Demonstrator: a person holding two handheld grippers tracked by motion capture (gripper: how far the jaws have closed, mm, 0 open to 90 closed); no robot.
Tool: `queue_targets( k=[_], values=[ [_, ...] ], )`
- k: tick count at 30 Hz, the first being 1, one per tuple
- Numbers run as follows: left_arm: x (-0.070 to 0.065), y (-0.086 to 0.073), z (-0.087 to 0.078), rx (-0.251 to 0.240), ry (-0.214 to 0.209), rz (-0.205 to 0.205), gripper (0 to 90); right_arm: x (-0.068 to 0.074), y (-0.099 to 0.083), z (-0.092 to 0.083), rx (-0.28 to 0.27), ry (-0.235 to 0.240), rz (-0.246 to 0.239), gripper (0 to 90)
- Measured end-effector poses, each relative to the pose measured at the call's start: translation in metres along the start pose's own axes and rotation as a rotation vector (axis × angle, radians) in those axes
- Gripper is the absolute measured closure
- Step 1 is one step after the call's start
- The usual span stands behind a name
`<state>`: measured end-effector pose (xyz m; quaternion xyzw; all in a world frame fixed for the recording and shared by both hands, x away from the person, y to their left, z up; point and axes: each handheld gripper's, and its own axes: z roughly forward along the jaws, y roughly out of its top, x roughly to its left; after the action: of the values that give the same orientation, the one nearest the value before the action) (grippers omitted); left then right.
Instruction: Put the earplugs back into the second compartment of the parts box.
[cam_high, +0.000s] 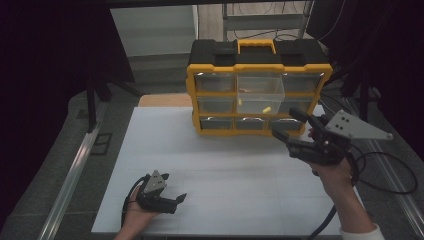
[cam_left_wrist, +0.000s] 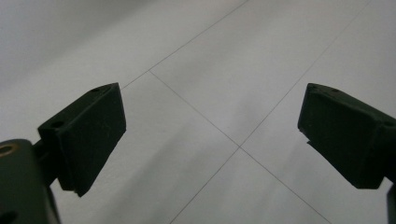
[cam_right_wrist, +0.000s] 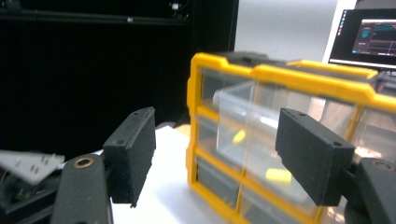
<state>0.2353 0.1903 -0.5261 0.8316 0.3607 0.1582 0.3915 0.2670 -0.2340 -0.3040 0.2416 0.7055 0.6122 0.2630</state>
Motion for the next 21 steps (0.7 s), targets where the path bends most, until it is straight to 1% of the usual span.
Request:
queue_targets(
  k=[3,5,8,10,12,14,18,21],
  values=[
    [0.0,0.0,0.0,-0.001,-0.002,-0.003,7.8,0.005,-0.013,-0.014,0.02,0.008,-0.012,28.8],
    [0.0,0.0,0.0,-0.001,-0.001,-0.003,7.8,0.006,-0.02,-0.019,0.034,0.008,-0.01,28.7],
    [0.0,0.0,0.0,-0.003,0.002,-0.001,7.8,0.007,-0.039,-0.024,0.077,0.007,-0.001,28.4],
    [0.0,0.0,0.0,-0.001,0.002,-0.003,7.8,0.005,-0.053,-0.026,0.108,0.004,0.012,28.3],
    [0.0,0.0,0.0,0.001,0.003,-0.002,7.8,0.003,-0.071,-0.026,0.144,0.001,0.038,28.2],
    [0.0,0.0,0.001,-0.001,0.004,-0.003,7.8,0.001,-0.088,-0.025,0.182,-0.002,0.053,28.1],
    [0.001,-0.001,0.001,0.003,0.003,-0.001,7.8,-0.004,-0.116,-0.025,0.244,-0.021,0.07,28.0],
    [0.001,-0.001,0.001,0.002,0.003,-0.001,7.8,-0.007,-0.133,-0.026,0.276,-0.026,0.086,28.0]
  ],
)
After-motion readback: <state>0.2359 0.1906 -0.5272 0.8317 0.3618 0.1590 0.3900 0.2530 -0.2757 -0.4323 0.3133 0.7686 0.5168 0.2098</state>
